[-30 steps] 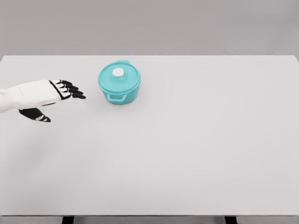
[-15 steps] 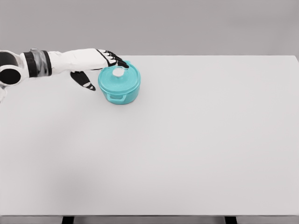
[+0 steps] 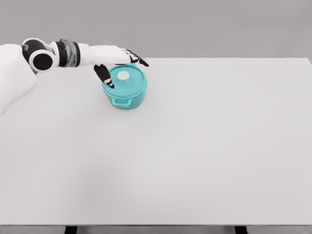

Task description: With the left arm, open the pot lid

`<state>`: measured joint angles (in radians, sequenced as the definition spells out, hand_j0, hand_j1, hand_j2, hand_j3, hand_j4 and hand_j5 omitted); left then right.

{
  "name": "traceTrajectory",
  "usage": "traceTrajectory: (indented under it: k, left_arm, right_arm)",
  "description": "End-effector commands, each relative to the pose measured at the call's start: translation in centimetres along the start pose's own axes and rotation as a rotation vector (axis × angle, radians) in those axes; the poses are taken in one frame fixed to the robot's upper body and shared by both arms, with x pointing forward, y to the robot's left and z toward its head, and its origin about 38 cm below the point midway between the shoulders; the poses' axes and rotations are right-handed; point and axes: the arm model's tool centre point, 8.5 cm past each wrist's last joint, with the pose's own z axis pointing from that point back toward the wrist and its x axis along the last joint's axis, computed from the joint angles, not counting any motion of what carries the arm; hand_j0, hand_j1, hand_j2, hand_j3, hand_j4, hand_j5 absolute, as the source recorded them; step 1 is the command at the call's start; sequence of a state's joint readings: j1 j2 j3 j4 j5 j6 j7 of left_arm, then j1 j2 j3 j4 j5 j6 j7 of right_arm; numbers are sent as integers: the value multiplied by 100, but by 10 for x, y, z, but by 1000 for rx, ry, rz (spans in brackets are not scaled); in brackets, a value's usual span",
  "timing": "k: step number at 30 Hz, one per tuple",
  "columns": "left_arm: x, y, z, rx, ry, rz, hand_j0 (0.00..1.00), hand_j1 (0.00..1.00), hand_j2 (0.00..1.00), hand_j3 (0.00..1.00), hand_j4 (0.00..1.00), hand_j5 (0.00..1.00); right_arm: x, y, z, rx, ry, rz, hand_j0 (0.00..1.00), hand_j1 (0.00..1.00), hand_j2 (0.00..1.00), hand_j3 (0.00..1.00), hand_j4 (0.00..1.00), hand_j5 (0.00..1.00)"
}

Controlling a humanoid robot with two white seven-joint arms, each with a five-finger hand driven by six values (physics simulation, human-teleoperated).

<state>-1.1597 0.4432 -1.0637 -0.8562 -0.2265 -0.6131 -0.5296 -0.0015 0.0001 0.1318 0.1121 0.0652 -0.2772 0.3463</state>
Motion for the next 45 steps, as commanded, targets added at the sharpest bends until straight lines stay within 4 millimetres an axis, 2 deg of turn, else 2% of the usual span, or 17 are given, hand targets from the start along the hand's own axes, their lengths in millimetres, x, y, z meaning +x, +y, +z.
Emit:
traceTrajectory:
  k: [1, 9, 10, 12, 25, 27, 30, 31, 41, 43, 44, 45]
  left_arm:
    - [-1, -4, -4, -24, 1, 15, 100, 100, 100, 100, 100, 100]
    - [-3, 16, 3, 2, 15, 0, 100, 100, 100, 100, 100, 100]
    - [-14, 10, 5, -12, 48, 19, 100, 100, 100, 100, 100, 100]
    - [-20, 2, 0, -30, 70, 48, 100, 100, 100, 100, 100, 100]
    - [-13, 4, -9, -26, 51, 47, 99, 99, 99, 99, 99, 99]
    - [-12, 5, -10, -24, 47, 46, 85, 85, 85, 85, 85, 85]
    - [-13, 3, -10, -38, 49, 47, 76, 76, 76, 76, 76, 76]
    - [-13, 2, -9, -48, 49, 47, 70, 70, 70, 70, 70, 70]
    - [-13, -9, -13, -105, 53, 39, 69, 69, 69, 69, 69, 69]
    - [-13, -11, -12, -108, 54, 41, 58, 58, 58, 58, 58, 58]
    - [-13, -11, -12, -103, 52, 43, 45, 45, 45, 45, 45, 45]
    - [-13, -10, -11, -101, 51, 45, 42, 42, 42, 42, 42, 42]
  right_arm:
    - [0, 0, 0, 0, -1, 0, 100, 100, 100, 100, 100, 100]
    - [0, 0, 0, 0, -1, 0, 100, 100, 100, 100, 100, 100]
    - [1, 0, 0, 0, -2, 2, 100, 100, 100, 100, 100, 100]
    - [1, 0, 0, 0, -2, 0, 100, 100, 100, 100, 100, 100]
    - [1, 0, 0, 0, -2, 2, 100, 100, 100, 100, 100, 100]
    - [1, 0, 0, 0, -2, 2, 100, 100, 100, 100, 100, 100]
    - [1, 0, 0, 0, -2, 0, 100, 100, 100, 100, 100, 100]
    - [1, 0, 0, 0, -2, 2, 100, 100, 100, 100, 100, 100]
    - [0, 0, 0, 0, 0, 1, 100, 100, 100, 100, 100, 100]
    - [1, 0, 0, 0, -2, 2, 100, 100, 100, 100, 100, 100]
    - [0, 0, 0, 0, -1, 0, 100, 100, 100, 100, 100, 100]
    - [1, 0, 0, 0, -2, 2, 100, 100, 100, 100, 100, 100]
